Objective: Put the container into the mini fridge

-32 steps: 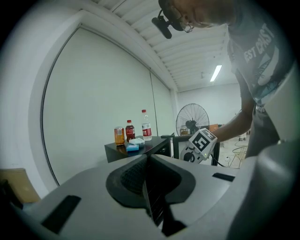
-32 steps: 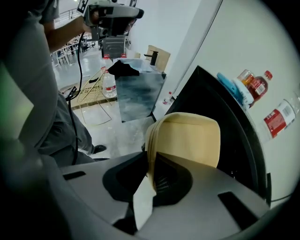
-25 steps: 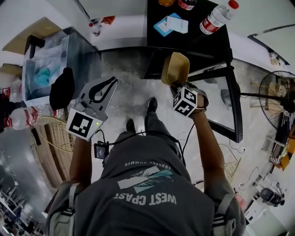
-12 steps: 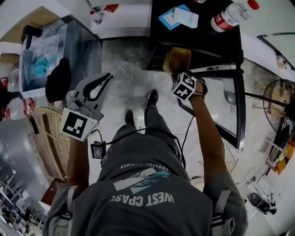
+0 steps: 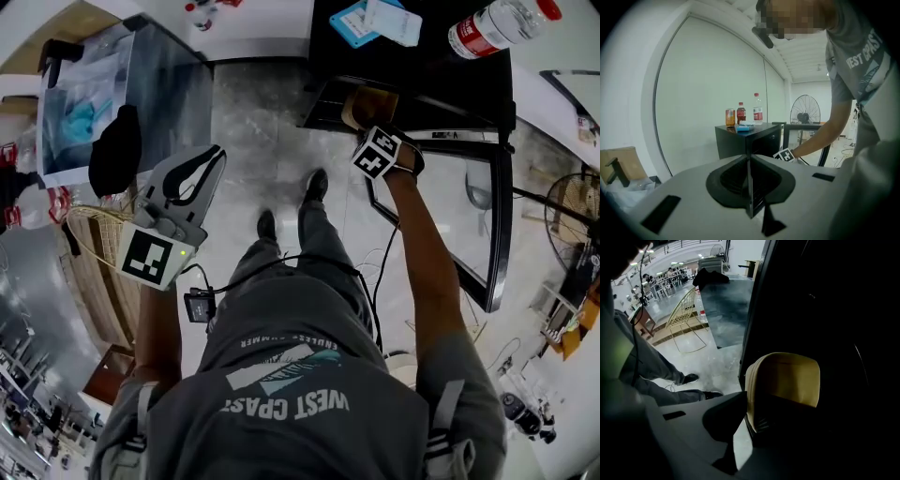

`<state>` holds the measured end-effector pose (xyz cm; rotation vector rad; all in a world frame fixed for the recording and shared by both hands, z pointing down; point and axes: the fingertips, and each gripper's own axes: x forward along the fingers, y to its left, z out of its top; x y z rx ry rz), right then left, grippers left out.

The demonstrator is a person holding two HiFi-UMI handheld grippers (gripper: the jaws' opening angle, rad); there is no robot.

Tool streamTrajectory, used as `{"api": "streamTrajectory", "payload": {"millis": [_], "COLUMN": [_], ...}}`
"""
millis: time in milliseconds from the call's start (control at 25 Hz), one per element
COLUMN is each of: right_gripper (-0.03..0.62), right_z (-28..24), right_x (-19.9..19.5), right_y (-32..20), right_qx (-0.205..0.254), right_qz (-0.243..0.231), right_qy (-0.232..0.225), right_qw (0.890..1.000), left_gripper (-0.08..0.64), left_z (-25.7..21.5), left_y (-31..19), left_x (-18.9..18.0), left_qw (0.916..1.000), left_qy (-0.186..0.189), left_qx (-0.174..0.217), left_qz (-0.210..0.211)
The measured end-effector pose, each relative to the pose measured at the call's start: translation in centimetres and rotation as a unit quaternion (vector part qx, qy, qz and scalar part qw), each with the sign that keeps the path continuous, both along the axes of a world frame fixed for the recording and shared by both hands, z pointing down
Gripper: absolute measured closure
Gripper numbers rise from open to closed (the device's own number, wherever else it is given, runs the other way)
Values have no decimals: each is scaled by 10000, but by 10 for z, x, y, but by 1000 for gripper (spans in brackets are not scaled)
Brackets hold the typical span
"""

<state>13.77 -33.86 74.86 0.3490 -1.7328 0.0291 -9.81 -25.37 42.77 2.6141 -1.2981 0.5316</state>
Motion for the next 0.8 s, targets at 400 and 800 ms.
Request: {"api": "streamTrajectory", "payload": {"millis": [400, 800], "right_gripper": [543, 538], "right_z": [36, 54], "right_x": [5, 8], "right_y": [-32, -65], "right_qx": [271, 754], "right_qz": [92, 68], "right_qy": [221, 528], "right_qw": [9993, 9957], "left_gripper": [523, 523], "left_z": [20, 36], "left_y": [5, 8], "left_x": [-1, -5], "left_qw": [9996, 9986], "left_qy": [-59, -74], "left_qx": [-223, -420], "left_qz": [-166, -317]}}
